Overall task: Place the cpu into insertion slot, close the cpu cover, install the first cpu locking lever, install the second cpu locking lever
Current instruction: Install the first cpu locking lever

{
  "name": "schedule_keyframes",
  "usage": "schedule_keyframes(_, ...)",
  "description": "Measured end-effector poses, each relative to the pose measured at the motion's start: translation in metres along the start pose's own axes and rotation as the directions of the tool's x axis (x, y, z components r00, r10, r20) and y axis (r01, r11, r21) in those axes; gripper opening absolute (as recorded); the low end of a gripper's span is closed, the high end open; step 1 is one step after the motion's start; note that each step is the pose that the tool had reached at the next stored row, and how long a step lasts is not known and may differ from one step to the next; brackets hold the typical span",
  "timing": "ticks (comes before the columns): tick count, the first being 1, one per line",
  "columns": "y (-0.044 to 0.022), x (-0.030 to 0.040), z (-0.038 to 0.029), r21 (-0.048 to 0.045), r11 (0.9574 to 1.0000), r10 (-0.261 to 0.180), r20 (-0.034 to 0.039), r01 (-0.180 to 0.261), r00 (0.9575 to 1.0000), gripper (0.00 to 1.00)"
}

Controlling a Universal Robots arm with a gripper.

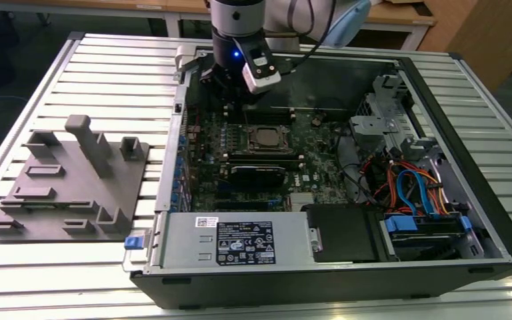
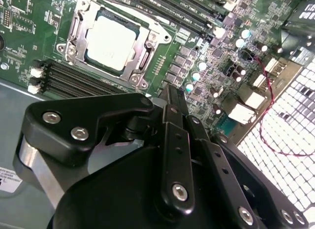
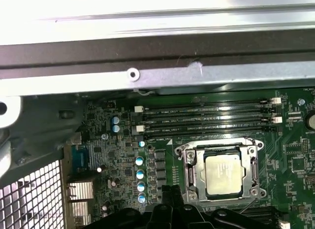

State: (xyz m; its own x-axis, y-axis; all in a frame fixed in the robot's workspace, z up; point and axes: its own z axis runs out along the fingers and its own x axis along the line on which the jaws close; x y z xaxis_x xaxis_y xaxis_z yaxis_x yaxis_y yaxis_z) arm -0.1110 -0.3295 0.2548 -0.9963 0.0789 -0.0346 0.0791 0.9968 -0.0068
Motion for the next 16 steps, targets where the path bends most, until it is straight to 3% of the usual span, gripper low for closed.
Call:
schedule_keyframes(5,0.0019,0.0014,-0.0017,-0.0006,1.0000,0.000,0.0003,0.000,1.0000,0.10)
schedule_keyframes(16,0.0142,0.0030,-0.0022,-0.0010,1.0000,-0.002,0.0054,0.002,1.0000,0.10)
